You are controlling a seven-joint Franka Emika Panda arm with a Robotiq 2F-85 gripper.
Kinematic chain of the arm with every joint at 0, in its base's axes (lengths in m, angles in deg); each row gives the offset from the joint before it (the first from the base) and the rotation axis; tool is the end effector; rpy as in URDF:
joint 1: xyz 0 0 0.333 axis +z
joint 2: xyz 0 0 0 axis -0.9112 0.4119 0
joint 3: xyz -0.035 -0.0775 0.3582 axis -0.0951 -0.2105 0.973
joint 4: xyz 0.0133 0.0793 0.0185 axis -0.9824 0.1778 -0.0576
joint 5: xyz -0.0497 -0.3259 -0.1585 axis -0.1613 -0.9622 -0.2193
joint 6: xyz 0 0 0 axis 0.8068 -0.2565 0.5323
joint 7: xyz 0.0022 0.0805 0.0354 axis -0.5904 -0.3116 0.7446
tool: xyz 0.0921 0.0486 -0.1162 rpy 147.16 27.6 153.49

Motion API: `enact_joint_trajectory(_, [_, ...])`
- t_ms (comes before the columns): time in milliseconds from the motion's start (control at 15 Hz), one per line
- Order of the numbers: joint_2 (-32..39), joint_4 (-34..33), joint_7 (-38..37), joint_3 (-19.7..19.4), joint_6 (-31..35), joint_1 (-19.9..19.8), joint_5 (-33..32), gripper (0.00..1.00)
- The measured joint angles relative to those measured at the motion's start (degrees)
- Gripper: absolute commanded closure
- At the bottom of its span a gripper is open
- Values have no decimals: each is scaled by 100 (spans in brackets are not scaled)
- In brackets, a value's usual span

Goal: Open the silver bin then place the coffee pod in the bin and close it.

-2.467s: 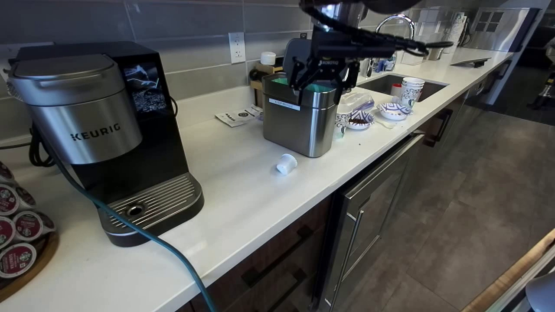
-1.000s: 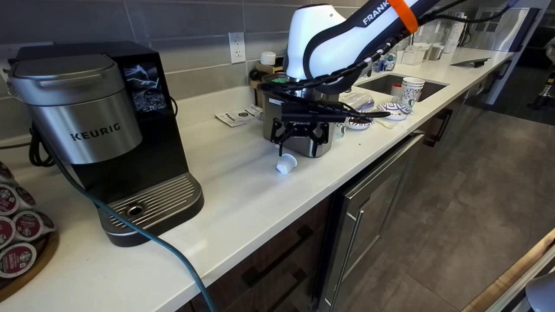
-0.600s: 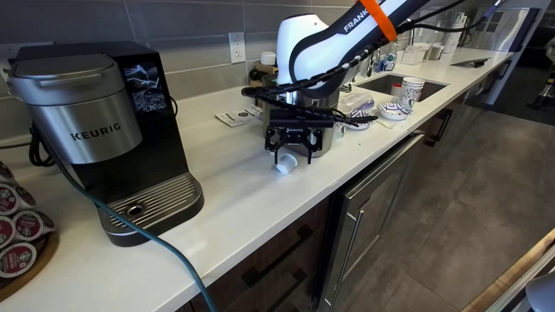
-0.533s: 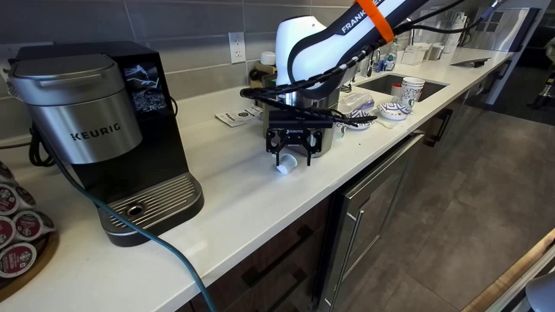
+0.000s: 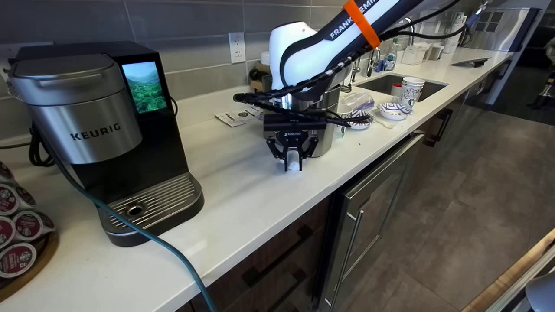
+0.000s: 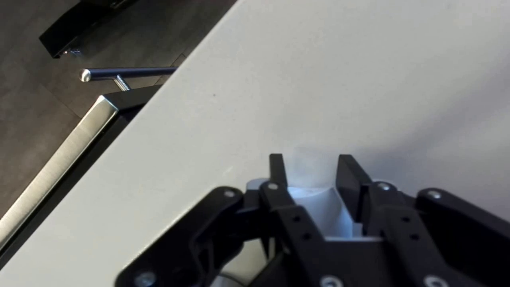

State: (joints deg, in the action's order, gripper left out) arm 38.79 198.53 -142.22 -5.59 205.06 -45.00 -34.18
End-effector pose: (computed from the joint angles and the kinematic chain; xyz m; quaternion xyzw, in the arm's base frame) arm 0.5429 0.2949 0.2793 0.9663 -0.2529 -0.0357 0.0308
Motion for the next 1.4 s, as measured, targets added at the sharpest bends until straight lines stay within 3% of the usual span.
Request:
enact_joint_trajectory(200, [30, -90, 2, -23, -23, 47, -9, 6])
enact_joint_trajectory(333, [9, -134, 29, -21, -82, 64, -9, 0])
enact_joint_trajectory(867, [-64, -201, 163, -104, -737, 67, -201, 0])
enact_joint_trajectory(1133, [-45, -185, 87, -268, -627, 115, -818, 0])
enact_joint_trajectory(1333, [-18, -165, 66, -296, -306, 113, -863, 0])
enact_joint_trajectory(1400, [-9, -157, 66, -294, -205, 113, -863, 18])
